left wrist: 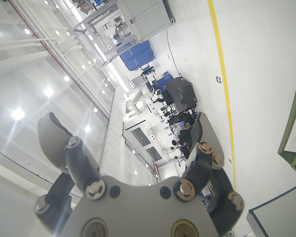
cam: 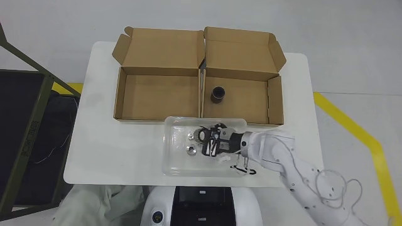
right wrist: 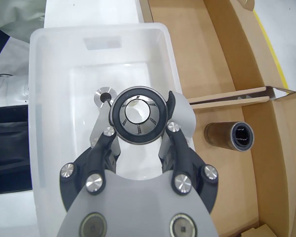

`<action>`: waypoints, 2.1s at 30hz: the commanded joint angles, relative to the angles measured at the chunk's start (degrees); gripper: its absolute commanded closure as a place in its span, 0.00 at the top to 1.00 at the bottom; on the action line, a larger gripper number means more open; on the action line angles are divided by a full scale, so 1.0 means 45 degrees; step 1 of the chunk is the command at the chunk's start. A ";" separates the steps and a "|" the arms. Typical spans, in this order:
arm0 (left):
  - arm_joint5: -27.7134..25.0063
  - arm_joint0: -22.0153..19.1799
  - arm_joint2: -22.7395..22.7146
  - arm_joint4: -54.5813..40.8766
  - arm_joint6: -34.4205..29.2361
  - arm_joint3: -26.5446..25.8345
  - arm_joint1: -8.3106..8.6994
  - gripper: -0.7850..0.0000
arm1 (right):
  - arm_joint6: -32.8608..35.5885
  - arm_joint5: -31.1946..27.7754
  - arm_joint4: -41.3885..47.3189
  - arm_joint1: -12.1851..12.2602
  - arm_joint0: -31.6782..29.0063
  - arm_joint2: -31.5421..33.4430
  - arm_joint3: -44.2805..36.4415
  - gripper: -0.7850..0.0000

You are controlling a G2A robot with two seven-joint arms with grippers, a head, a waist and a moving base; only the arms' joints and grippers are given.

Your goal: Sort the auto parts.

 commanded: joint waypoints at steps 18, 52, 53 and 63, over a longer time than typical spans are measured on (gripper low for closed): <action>0.0000 0.0000 0.0000 0.0000 0.0000 0.0000 0.0000 1.00 | -0.4116 -0.1224 0.1682 0.0300 0.0387 0.2018 -0.1361 0.00; 0.0000 0.0000 0.0000 0.0000 0.0000 0.0000 0.0000 1.00 | -0.5709 -0.1298 0.5083 0.0435 0.2358 0.4645 -0.1678 0.00; 0.0000 0.0000 0.0000 0.0000 0.0000 0.0000 0.0000 1.00 | -0.5748 -0.1295 0.5057 0.0438 0.2328 0.4666 -0.1665 0.00; 0.0000 0.0000 0.0000 0.0000 0.0000 0.0000 0.0000 1.00 | -0.5897 -0.1237 0.3712 0.0446 0.2006 0.4328 -0.1294 0.00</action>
